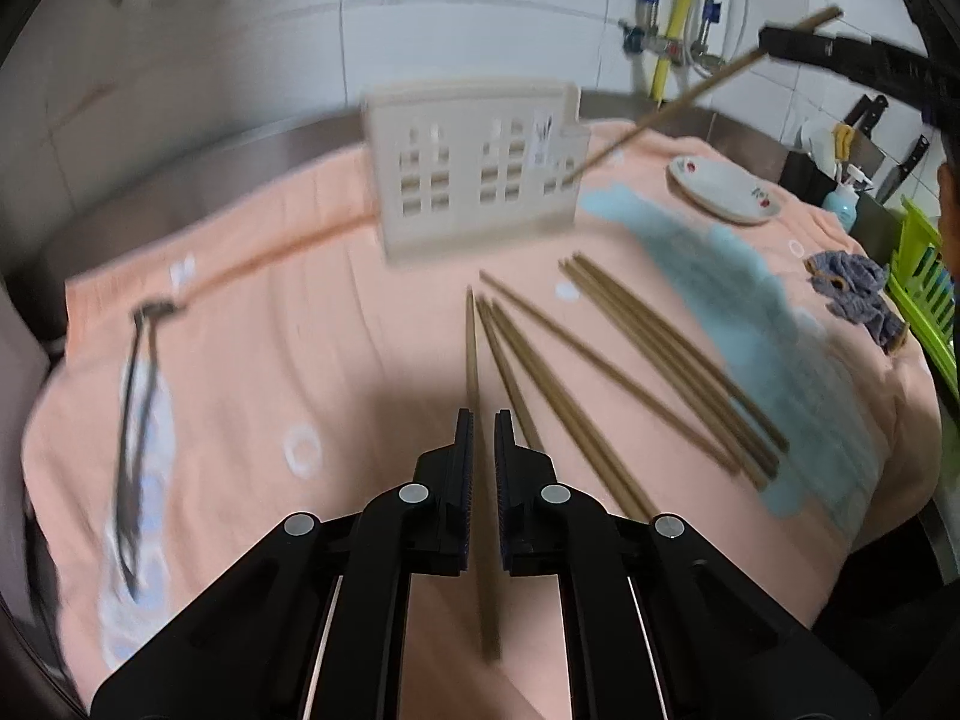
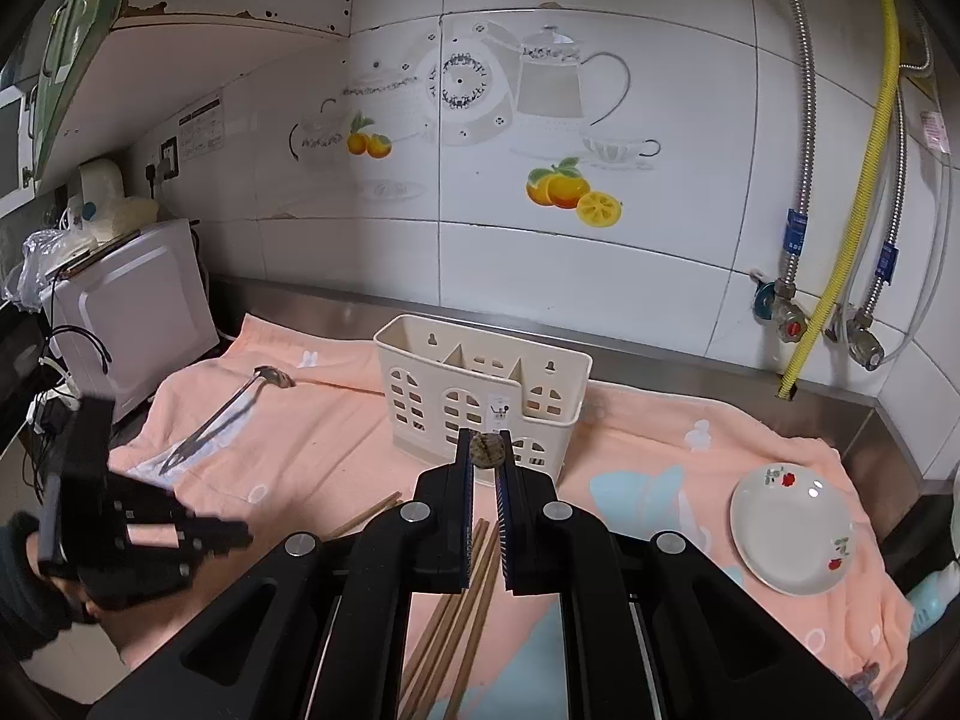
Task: Organize utensils
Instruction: 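Insert the right tool's chopstick into the white holder while the left tool holds its chopstick, then lift the held chopstick upright with the left tool toward the holder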
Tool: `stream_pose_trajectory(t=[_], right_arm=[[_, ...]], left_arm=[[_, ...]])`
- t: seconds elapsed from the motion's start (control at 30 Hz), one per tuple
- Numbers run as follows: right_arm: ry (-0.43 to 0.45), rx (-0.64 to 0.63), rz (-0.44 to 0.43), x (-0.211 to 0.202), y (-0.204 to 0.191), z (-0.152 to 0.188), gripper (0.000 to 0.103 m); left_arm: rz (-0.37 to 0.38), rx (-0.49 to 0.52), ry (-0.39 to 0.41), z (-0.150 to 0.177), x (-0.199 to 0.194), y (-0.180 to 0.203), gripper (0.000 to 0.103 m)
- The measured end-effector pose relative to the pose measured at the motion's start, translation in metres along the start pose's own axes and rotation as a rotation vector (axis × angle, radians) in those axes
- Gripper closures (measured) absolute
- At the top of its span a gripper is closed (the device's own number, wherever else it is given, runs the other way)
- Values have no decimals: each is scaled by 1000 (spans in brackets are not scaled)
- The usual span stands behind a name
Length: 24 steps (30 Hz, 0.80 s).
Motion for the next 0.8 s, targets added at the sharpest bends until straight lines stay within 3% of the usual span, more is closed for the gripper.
stream_pose_trajectory(t=[0.07, 0.13, 0.37, 0.6, 0.8], right_arm=[[2, -2, 1, 0, -1, 0, 96], [2, -5, -3, 0, -2, -1, 96], [-5, -10, -1, 2, -4, 0, 96], [-12, -9, 0, 3, -4, 3, 96], [-10, -1, -4, 3, -5, 4, 96]], left_arm=[[-3, -20, -24, 11, 6, -1, 94], [-8, -36, -46, 22, 13, -1, 83], [-14, -63, -83, 38, 26, -1, 83], [-25, -86, -109, 48, 36, -1, 86], [-81, -74, -101, 45, 35, 3, 97]])
Point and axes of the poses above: each gripper's, at about its wrist camera, not at the fingertips, and x roughly the way its jaws point, y to its right, z to its underside, the point moved 2 cm from there along x, roughly the way its jaws point
